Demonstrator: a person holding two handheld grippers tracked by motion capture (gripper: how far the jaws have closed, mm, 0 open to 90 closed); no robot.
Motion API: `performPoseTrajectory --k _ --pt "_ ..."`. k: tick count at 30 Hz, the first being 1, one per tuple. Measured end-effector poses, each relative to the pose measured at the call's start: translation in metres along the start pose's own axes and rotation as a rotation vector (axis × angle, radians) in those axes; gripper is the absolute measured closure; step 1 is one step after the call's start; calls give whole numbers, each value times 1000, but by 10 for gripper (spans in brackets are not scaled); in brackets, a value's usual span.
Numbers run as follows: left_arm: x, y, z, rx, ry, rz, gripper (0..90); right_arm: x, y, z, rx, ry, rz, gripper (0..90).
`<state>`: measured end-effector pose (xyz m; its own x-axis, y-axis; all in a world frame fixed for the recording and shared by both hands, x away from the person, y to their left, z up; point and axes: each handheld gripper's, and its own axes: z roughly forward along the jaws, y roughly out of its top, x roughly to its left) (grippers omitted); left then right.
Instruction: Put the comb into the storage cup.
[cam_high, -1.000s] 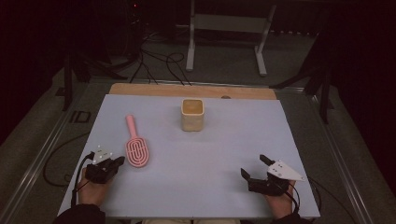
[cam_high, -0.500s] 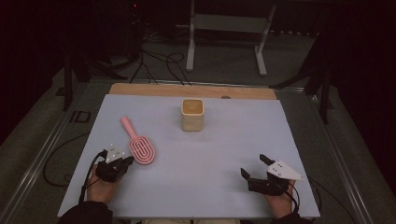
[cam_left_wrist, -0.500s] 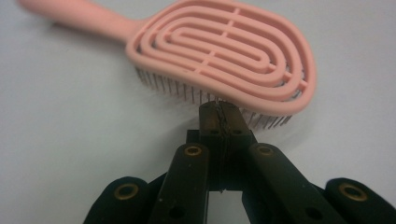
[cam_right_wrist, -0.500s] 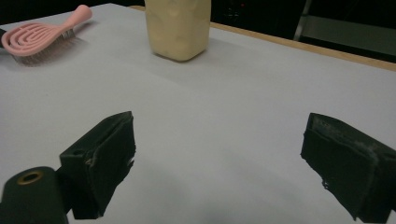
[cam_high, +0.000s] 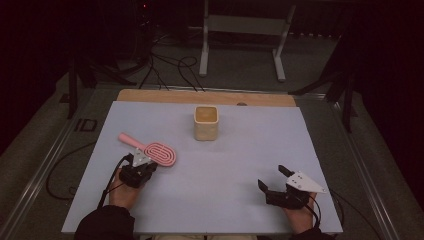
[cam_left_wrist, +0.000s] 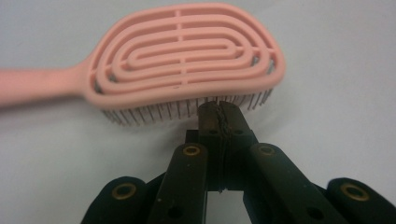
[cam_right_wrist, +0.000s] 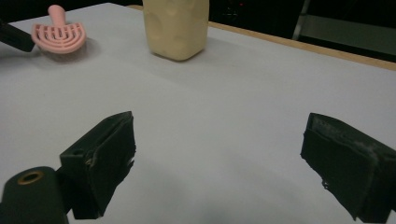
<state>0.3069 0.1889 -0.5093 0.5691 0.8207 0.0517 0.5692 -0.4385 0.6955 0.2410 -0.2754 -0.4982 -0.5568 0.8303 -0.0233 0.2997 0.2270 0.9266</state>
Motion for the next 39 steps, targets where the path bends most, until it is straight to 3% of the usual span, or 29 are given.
performPoseTrajectory --k 6,17,24,39 --pt "-3 18 12 32 5 37 885 0 0 0 2 -3 0 98" --pt "1 48 34 86 34 64 888 -1 0 0 5 -2 0 98" --pt "13 64 45 107 62 42 888 -2 0 0 3 -4 1 98" --pt "26 67 47 109 78 -2 870 -2 0 1 6 -4 5 98"
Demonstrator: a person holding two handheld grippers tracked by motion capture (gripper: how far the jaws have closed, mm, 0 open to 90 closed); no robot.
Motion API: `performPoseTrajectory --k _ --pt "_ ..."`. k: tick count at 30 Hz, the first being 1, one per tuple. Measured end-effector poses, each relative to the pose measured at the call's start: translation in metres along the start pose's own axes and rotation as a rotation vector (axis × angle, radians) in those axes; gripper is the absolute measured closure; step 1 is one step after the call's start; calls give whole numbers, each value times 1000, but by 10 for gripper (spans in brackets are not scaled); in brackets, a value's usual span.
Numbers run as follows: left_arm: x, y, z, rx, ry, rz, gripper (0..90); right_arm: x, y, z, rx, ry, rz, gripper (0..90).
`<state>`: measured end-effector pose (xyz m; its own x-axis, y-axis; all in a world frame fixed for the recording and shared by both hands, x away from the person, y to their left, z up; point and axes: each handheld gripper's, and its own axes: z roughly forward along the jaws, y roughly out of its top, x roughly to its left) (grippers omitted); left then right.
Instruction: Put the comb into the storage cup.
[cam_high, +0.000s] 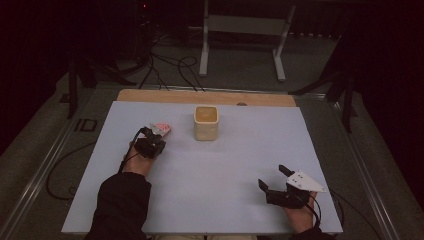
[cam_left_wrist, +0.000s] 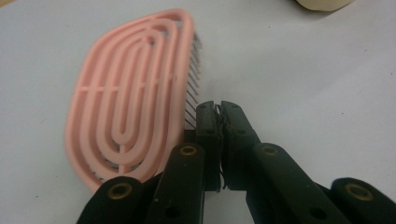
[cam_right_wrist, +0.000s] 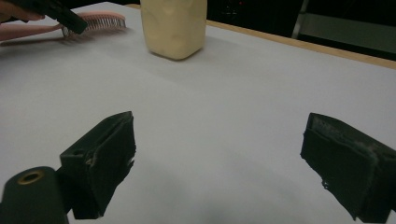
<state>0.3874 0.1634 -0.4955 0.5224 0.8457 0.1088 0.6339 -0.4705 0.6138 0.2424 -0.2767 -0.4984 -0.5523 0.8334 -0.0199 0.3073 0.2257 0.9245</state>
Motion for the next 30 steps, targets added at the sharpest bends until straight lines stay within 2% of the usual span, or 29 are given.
performPoseTrajectory --k 13,14,15,16,17,22,23,27,29,30 --pt "-11 0 1 -8 -19 28 827 0 0 0 2 -2 0 99" --pt "-11 0 0 -12 -26 32 809 0 0 0 2 -2 0 98" --pt "-12 0 -2 -20 -34 39 734 0 0 0 2 -1 1 98" --pt "-13 0 -3 -28 -36 41 734 0 0 0 2 -1 1 98" --pt "-13 1 -5 -39 -33 42 672 0 0 0 1 -1 1 98" --pt "-15 2 -19 -117 -56 21 619 0 0 0 1 -1 0 99" --pt "-16 3 -26 -152 -56 19 611 0 0 0 1 -1 0 98" --pt "-18 0 -44 -238 -79 3 539 0 0 0 -1 0 0 99" --pt "-18 -2 -52 -263 -97 -6 494 0 0 0 -3 1 0 98" --pt "-19 -4 -56 -273 -87 -11 449 0 0 0 -2 0 -1 98"
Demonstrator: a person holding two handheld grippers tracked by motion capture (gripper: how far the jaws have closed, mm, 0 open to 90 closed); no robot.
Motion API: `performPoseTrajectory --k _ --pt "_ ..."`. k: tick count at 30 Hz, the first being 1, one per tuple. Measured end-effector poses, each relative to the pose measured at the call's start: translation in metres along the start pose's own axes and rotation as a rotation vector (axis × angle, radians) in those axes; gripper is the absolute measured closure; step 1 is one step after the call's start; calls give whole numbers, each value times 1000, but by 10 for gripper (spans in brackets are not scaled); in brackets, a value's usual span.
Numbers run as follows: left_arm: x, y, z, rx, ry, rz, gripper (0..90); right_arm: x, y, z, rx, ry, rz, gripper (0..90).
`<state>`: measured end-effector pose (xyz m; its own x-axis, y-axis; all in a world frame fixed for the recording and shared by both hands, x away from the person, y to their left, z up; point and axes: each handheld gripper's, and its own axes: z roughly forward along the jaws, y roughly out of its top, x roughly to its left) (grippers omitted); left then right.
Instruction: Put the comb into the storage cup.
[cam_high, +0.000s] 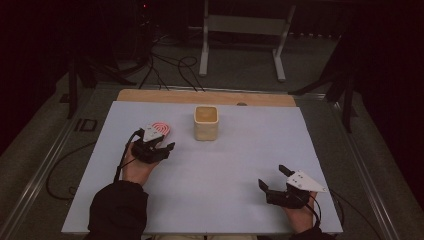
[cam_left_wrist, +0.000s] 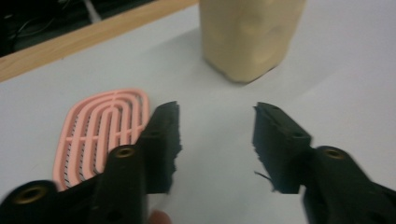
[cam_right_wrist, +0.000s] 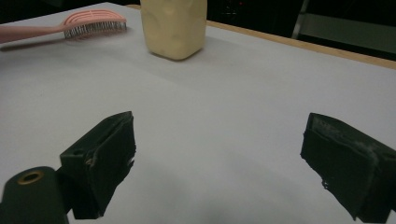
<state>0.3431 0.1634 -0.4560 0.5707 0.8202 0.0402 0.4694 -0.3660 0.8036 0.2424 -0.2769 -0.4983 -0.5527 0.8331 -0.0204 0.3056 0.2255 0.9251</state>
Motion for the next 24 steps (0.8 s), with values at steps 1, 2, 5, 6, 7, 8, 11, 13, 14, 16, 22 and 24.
performPoseTrajectory --k 1,2,5,6,7,8,11,13,14,16,22,24 --pt "-2 -1 -5 -15 21 11 407 0 0 0 -1 1 0 98" --pt "-3 -3 -10 -32 34 16 376 0 0 0 -2 2 -1 98" --pt "-4 -8 -25 -76 61 12 270 0 0 0 -6 5 -5 98" --pt "-4 -10 -30 -87 69 5 241 0 0 0 -7 6 -4 98" --pt "-3 -12 -34 -101 75 -3 213 0 0 0 -8 8 -1 98" --pt "-2 -15 -39 -111 81 -7 194 1 0 0 -8 9 -1 98" --pt "0 -24 -52 -142 96 -13 150 1 0 0 -11 15 -5 98" --pt "2 -30 -59 -154 92 -15 123 2 0 0 -9 15 -10 98" --pt "3 -33 -62 -158 88 -17 101 2 0 0 -7 14 -11 98" --pt "5 -39 -68 -174 91 -26 67 3 0 0 -7 16 -12 98" --pt "10 -60 -77 -177 84 -47 0 5 0 1 -2 21 -22 98" --pt "12 -68 -77 -176 74 -56 0 5 1 0 -4 22 -21 98"
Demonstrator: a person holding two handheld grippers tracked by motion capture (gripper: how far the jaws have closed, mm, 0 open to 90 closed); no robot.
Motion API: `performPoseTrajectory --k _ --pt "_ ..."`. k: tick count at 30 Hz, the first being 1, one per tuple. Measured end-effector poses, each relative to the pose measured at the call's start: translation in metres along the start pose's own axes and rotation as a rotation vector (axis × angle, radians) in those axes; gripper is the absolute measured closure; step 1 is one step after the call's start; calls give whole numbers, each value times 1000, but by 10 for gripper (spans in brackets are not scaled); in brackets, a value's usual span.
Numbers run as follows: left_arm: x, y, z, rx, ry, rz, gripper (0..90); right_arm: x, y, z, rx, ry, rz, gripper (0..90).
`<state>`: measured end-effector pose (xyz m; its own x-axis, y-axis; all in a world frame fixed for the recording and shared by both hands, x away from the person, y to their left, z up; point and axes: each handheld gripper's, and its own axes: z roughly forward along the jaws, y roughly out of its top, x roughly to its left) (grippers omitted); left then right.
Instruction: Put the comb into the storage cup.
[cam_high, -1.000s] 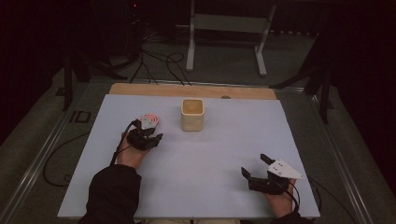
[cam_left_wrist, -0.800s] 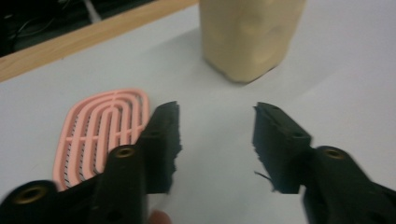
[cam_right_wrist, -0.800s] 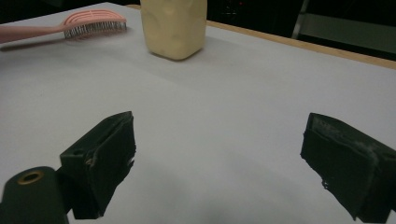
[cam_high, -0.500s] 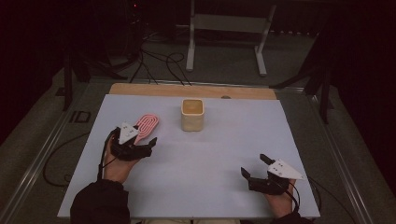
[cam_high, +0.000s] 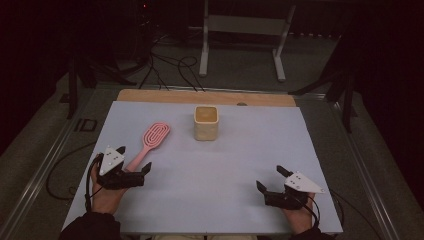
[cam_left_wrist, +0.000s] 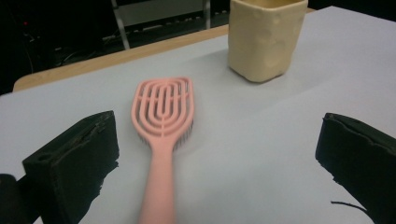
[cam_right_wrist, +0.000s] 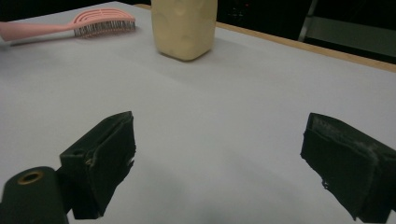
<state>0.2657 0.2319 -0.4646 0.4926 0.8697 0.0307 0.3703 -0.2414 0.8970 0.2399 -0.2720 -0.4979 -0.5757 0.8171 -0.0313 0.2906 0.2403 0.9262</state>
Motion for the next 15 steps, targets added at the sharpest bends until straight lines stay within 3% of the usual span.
performPoseTrajectory --k 5,15 --pt "2 -15 -4 13 -12 1 0 -1 0 -1 -11 0 2 98" --pt "6 -35 -19 -4 -16 -38 0 1 2 -2 -23 14 3 97"
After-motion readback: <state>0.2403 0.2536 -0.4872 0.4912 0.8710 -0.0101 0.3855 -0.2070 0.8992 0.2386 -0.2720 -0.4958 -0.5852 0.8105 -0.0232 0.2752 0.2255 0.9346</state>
